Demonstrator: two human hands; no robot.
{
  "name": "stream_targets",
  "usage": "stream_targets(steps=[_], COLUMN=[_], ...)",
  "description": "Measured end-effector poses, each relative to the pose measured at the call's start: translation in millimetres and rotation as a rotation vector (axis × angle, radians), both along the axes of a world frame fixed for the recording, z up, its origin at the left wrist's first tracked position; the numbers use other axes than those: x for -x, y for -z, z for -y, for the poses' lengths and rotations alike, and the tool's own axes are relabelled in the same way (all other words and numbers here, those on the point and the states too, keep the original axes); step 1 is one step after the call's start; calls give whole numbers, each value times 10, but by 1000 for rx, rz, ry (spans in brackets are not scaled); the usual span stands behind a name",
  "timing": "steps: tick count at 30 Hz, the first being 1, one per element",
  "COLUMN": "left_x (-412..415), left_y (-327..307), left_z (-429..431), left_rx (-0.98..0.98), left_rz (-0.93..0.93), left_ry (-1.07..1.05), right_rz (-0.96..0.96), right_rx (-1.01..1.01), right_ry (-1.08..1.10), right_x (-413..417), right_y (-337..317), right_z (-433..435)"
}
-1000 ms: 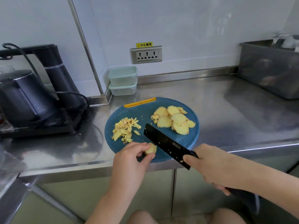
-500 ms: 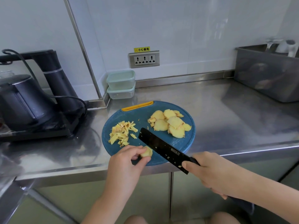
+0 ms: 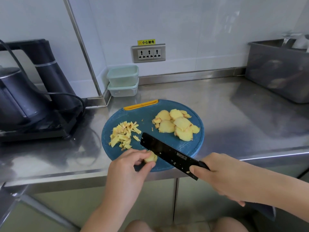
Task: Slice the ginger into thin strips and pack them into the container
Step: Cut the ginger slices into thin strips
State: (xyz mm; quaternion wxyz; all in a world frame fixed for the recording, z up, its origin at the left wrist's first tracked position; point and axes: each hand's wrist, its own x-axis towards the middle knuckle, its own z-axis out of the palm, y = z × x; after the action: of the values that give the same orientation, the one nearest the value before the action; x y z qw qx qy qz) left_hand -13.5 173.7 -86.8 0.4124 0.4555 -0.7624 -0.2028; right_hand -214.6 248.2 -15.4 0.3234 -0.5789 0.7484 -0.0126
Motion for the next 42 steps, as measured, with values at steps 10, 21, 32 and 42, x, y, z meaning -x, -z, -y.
stream_targets(steps=[10, 21, 32, 42], left_x=[-9, 0, 16, 10], left_y=[6, -51, -91, -92], left_z=[12, -24, -15, -7], left_rx=[-18, -17, -24, -37], left_rz=[-26, 34, 79, 94], left_ry=[7, -13, -8, -12], right_rz=[-159, 279, 178, 92], right_rx=[81, -21, 71, 3], right_ry=[-68, 190, 44, 1], right_x=[-100, -33, 97, 62], right_y=[-12, 164, 188, 33], right_z=[33, -84, -87, -55])
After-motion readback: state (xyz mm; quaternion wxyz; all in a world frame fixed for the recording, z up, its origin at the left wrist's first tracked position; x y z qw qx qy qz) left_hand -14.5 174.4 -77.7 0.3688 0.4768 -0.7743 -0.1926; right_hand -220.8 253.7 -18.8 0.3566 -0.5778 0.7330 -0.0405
